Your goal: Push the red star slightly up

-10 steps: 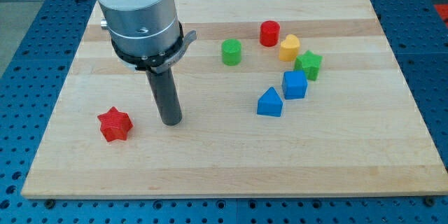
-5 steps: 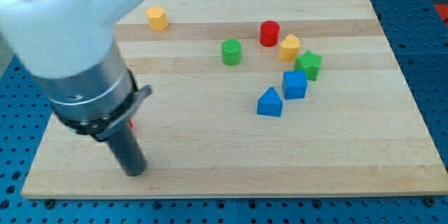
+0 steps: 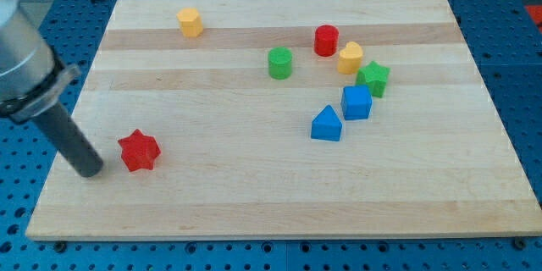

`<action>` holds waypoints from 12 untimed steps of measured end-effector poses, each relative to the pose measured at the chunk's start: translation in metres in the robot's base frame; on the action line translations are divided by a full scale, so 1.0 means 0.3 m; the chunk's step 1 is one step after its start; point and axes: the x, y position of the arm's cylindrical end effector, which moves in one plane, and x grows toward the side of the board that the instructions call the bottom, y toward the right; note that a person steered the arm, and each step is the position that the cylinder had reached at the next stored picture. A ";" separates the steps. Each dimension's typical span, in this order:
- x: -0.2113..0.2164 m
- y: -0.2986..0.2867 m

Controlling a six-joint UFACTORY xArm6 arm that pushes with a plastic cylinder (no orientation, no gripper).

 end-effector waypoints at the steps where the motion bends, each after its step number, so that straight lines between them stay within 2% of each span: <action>1: -0.048 0.091; 3: -0.173 0.268; 5: -0.154 0.203; 7: -0.013 0.211; 10: -0.118 0.450; 12: -0.091 0.510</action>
